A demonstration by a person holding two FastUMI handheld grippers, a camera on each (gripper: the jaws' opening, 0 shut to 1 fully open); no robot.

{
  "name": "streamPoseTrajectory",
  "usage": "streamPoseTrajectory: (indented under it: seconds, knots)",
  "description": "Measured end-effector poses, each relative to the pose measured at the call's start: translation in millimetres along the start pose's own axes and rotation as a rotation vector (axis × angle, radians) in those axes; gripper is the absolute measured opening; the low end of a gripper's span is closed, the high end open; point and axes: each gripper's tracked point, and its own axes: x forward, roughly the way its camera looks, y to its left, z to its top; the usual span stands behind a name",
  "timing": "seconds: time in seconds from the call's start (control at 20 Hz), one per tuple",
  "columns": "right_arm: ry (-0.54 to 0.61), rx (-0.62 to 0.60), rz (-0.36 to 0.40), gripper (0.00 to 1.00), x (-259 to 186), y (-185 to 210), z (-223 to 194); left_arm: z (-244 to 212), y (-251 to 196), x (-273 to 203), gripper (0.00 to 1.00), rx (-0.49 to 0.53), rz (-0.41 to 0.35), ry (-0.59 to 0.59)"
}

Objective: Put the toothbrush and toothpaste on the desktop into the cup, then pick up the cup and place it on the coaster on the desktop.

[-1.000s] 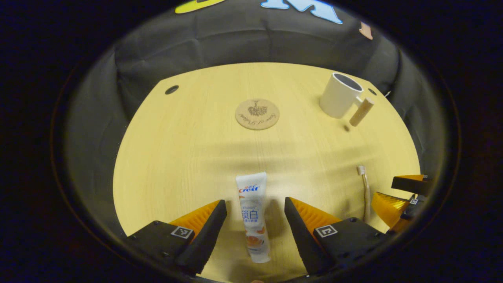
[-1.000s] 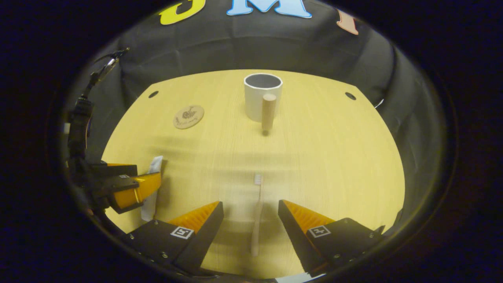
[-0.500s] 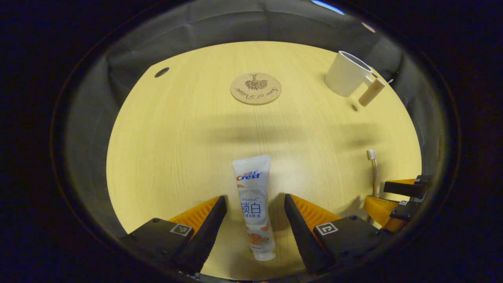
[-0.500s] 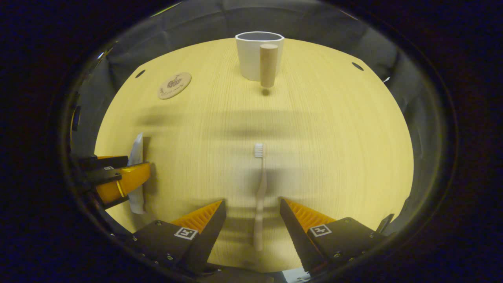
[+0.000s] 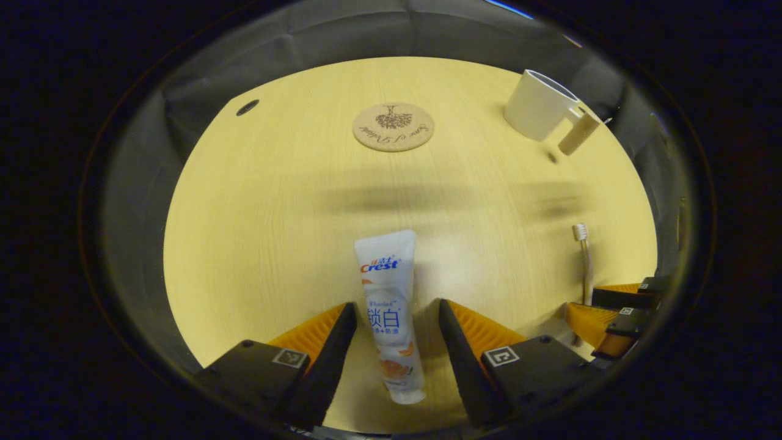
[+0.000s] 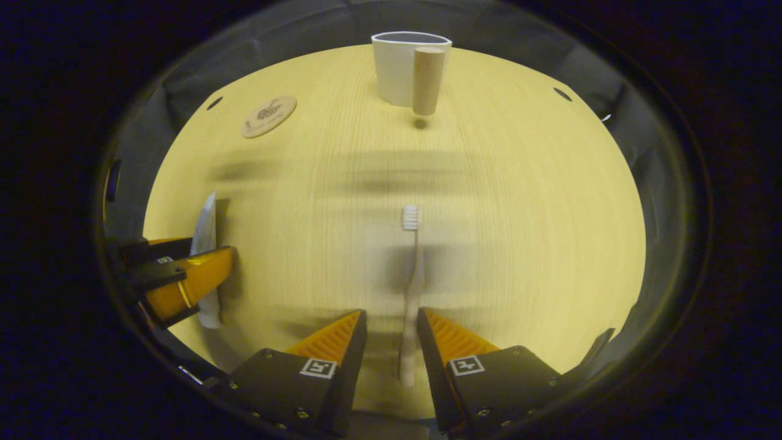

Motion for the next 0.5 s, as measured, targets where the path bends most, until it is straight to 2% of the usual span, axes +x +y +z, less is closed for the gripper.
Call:
streamPoseTrajectory:
  seconds: [0.05,0.1,0.15,0.2,0.25,0.3,0.35,0.4,0.5]
  knots:
    - [-0.011,0.021,-0.035,0.49,3.8,-7.9,0.8,-0.4,0.4,-0.5,0.85,0.0,0.001,-0.004]
    - [0.005,0.033,-0.018,0.34,0.0,-7.4,-0.3,-0.5,0.5,-0.2,0.8,-0.005,0.002,-0.005]
    - [0.015,0.037,-0.015,0.24,-3.7,-9.1,-2.2,-0.4,1.9,-1.2,0.68,-0.007,0.003,-0.005]
    - [-0.005,0.05,-0.019,0.24,-0.5,-10.6,3.3,0.2,1.9,-1.2,0.56,-0.015,0.002,-0.007]
    - [0.001,0.045,-0.011,0.12,2.7,-9.6,1.0,-0.6,1.5,-1.1,0.44,-0.01,0.002,-0.004]
    - [0.011,0.044,-0.006,0.12,-1.7,-10.2,-1.1,-0.6,1.4,-1.2,0.39,0.004,-0.001,-0.003]
    - [-0.007,0.052,0.003,0.13,-9.2,-10.7,1.9,-0.8,1.0,-0.5,0.44,0.0,0.0,-0.004]
    - [0.006,0.045,0.007,0.1,-1.9,-11.0,-0.6,-0.2,0.4,-1.2,0.39,0.003,0.0,-0.006]
    - [0.0,0.042,0.014,0.1,-1.4,-10.6,0.1,0.4,0.0,-1.5,0.39,-0.004,-0.002,-0.011]
